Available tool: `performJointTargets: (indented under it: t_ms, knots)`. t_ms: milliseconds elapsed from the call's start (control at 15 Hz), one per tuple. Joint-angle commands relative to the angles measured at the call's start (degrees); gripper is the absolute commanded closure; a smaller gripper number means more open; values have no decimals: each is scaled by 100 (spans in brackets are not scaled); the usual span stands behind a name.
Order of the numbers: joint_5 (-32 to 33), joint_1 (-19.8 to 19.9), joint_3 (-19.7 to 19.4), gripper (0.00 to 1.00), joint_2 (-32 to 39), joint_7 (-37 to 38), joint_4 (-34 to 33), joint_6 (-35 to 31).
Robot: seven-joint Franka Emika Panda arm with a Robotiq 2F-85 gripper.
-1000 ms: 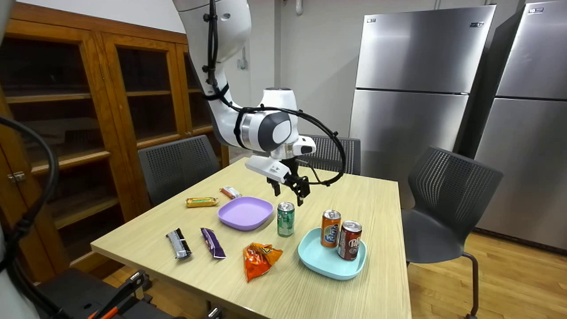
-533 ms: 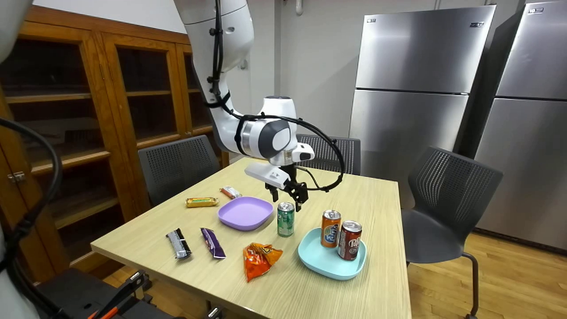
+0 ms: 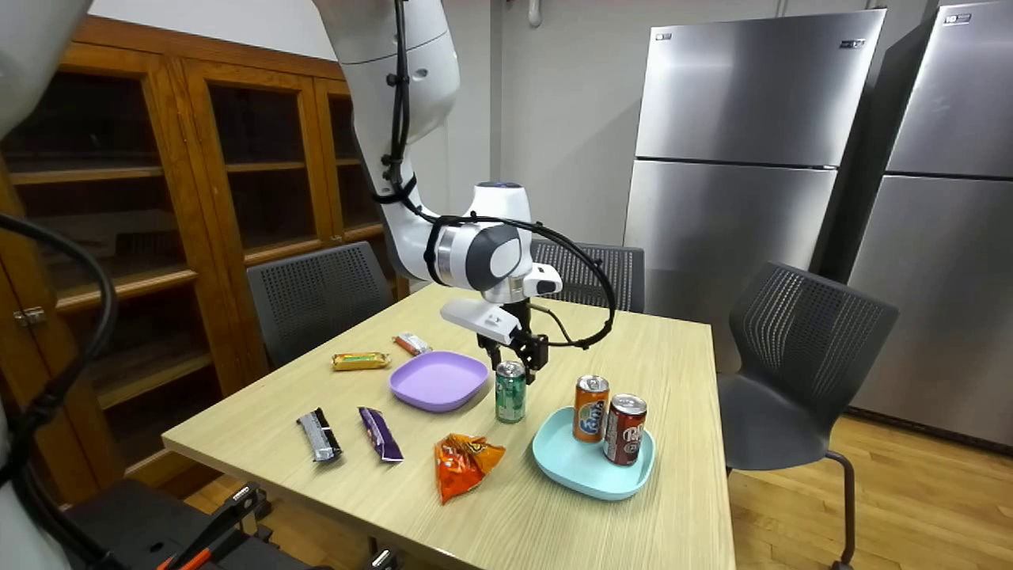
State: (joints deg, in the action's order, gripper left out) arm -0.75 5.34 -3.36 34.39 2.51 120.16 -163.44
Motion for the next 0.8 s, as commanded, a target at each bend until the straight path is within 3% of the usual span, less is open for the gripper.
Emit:
performJointTargets:
  t_ms: [0,133,733]
  knots:
    - [-12,54,80,51,25,-218,-152,284]
    - [40,17,39,62,-65,-251,-103,431]
    - [-85,191,119,62,-940,-599,390,1161]
